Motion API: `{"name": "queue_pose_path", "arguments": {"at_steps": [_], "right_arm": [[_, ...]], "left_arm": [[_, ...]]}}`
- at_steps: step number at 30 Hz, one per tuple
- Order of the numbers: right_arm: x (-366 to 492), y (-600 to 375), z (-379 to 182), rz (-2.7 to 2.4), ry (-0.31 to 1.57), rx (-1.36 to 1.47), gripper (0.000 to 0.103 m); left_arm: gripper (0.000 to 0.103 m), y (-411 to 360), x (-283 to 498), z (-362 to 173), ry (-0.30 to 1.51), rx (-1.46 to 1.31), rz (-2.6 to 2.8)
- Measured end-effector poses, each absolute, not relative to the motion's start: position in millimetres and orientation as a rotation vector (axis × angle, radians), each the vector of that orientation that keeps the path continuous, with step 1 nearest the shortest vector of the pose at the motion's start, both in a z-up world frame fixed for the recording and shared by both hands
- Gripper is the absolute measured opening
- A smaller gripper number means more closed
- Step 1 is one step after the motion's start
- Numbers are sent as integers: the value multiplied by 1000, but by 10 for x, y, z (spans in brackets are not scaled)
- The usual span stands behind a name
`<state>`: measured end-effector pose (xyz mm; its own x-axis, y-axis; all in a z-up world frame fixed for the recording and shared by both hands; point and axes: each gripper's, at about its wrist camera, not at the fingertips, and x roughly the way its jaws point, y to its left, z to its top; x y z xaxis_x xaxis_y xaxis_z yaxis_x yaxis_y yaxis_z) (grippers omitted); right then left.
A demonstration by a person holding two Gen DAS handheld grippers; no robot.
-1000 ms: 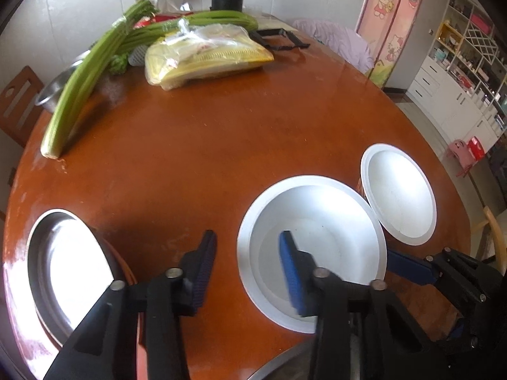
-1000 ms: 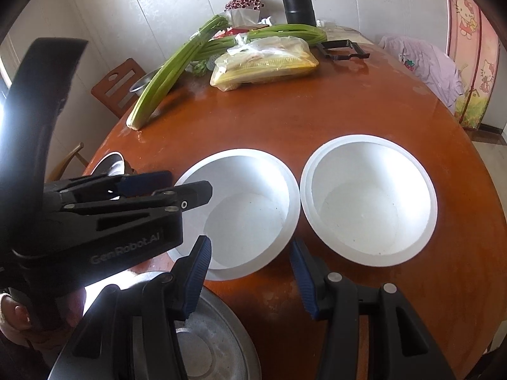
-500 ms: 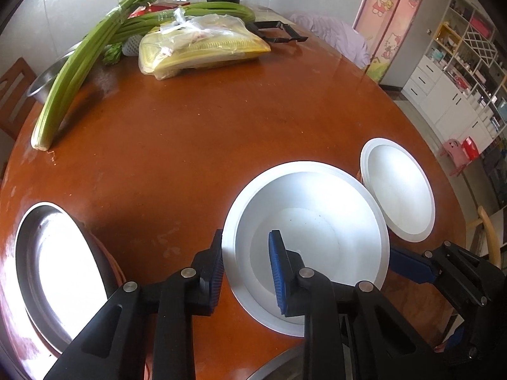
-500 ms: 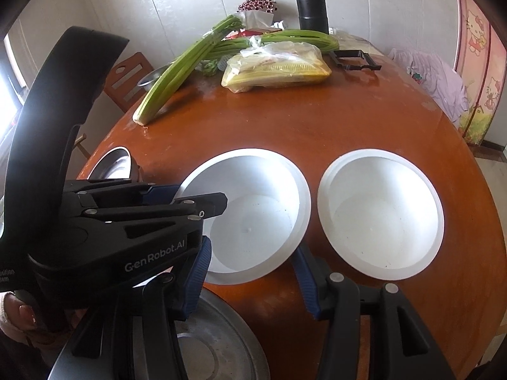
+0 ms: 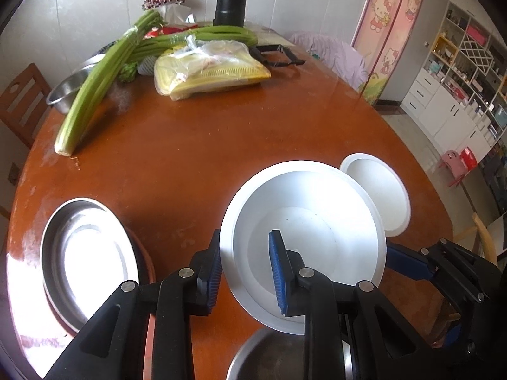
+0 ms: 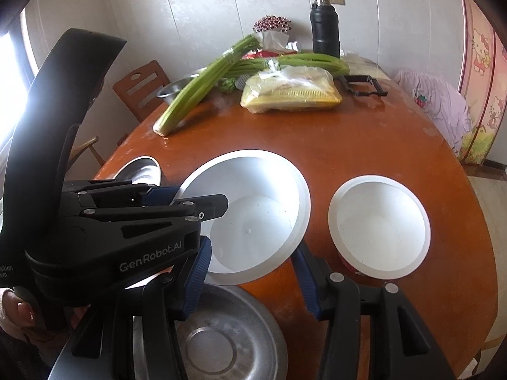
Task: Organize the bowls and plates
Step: 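Grasp the red-and-white bowl rim with the left tool and lift, then lower the red-and-white bowl into the steel bowl with the left tool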
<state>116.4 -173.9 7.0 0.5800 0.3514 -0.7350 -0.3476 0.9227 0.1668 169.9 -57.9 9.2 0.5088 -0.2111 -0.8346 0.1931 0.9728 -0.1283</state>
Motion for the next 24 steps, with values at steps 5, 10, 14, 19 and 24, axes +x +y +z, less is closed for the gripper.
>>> {"name": "queue_pose_path", "arguments": {"at_steps": [5, 10, 14, 19, 24], "right_arm": [[988, -1733, 174, 422, 833, -5, 52], [771, -1723, 247, 436, 809, -27, 52], [567, -1722, 248, 452, 796, -48, 53], [395, -1727, 150, 475, 821, -65, 52], [308, -1717, -13, 493, 864, -81, 52]], "left_arm": [[28, -571, 1496, 207, 981, -17, -238], [29, -555, 1227, 288, 962, -13, -236], [29, -547, 1016, 283, 962, -12, -232], [29, -547, 812, 153, 987, -9, -226], [29, -553, 715, -11, 1024, -3, -219]]}}
